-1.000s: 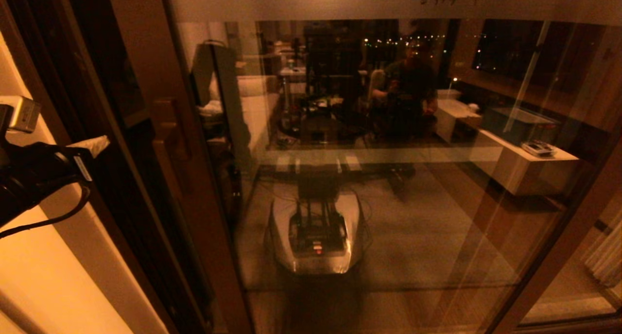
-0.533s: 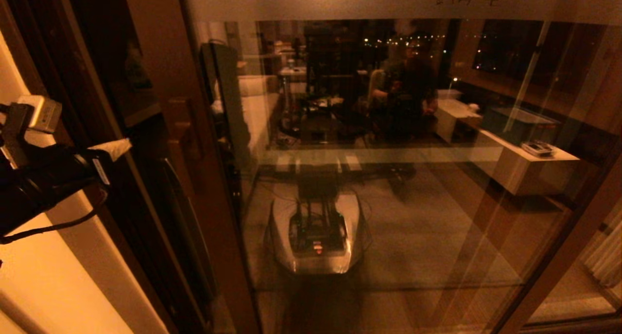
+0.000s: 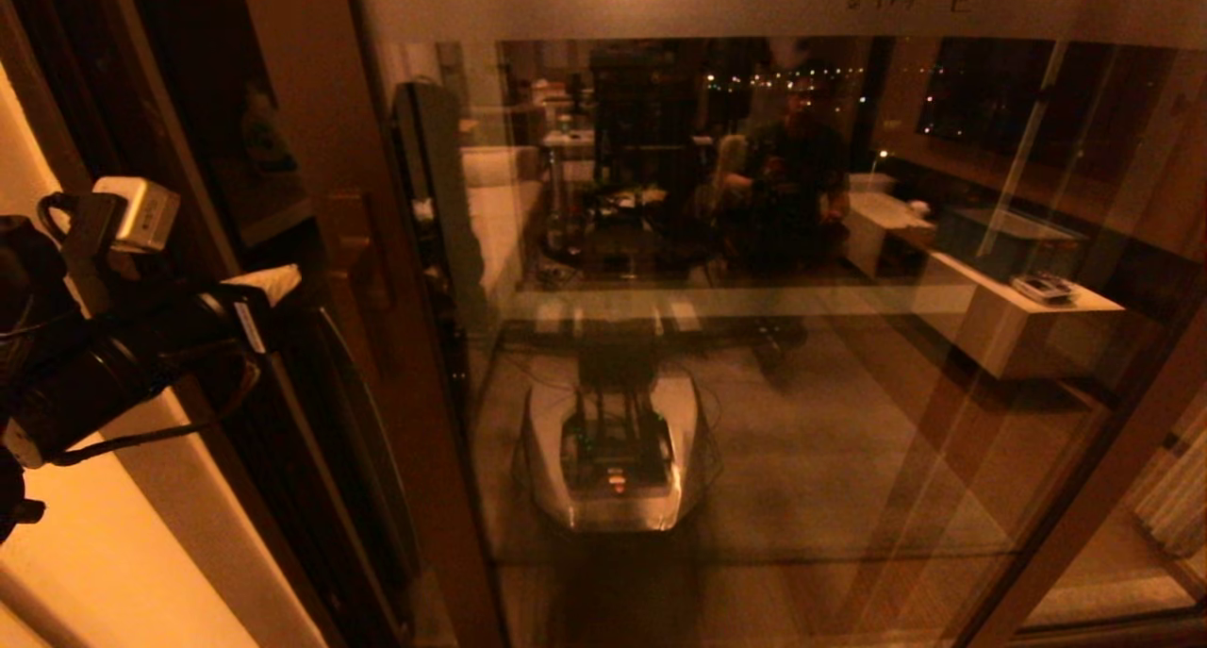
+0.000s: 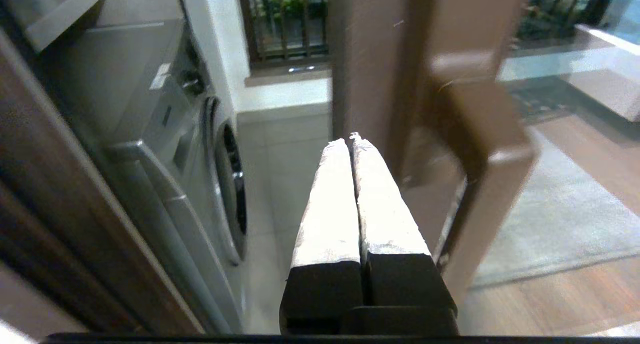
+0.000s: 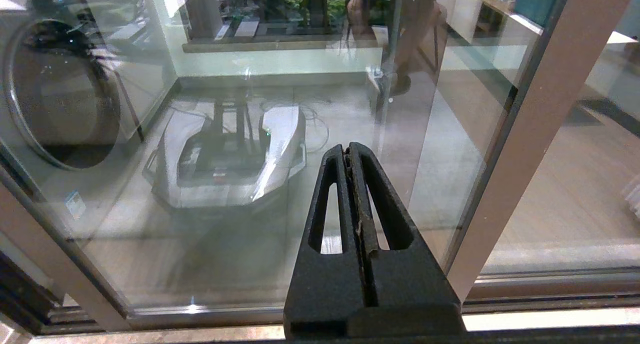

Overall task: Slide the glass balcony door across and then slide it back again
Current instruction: Open the slid door

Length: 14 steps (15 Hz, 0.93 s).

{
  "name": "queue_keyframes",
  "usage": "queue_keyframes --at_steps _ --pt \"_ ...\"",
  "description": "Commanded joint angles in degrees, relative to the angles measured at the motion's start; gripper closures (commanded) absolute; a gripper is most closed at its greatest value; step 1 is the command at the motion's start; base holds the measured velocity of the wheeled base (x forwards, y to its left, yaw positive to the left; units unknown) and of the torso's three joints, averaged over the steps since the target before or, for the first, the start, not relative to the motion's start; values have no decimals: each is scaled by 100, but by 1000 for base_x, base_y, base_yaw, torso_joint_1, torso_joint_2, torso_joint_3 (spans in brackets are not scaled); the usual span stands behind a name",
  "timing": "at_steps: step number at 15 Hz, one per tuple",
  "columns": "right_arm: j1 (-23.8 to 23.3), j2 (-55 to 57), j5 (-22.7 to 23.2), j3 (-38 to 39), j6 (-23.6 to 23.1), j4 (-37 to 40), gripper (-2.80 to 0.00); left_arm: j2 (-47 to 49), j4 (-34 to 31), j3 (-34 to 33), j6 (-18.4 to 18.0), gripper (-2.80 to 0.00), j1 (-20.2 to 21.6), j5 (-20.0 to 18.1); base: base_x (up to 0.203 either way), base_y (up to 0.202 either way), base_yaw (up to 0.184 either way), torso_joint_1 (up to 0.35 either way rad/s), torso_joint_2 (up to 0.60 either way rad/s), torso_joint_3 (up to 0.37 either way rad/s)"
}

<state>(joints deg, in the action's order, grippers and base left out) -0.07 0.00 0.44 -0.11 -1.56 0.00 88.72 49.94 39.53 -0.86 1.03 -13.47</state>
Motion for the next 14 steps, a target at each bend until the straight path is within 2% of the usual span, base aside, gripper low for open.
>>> queue_keyframes --at_steps 1,14 --pt "6 9 9 -5 -2 -3 0 40 24 54 -2 0 -143 8 0 0 0 0 0 0" --pt "-1 9 0 -7 -2 -9 0 84 33 55 -28 0 -713 222 0 0 0 0 0 0"
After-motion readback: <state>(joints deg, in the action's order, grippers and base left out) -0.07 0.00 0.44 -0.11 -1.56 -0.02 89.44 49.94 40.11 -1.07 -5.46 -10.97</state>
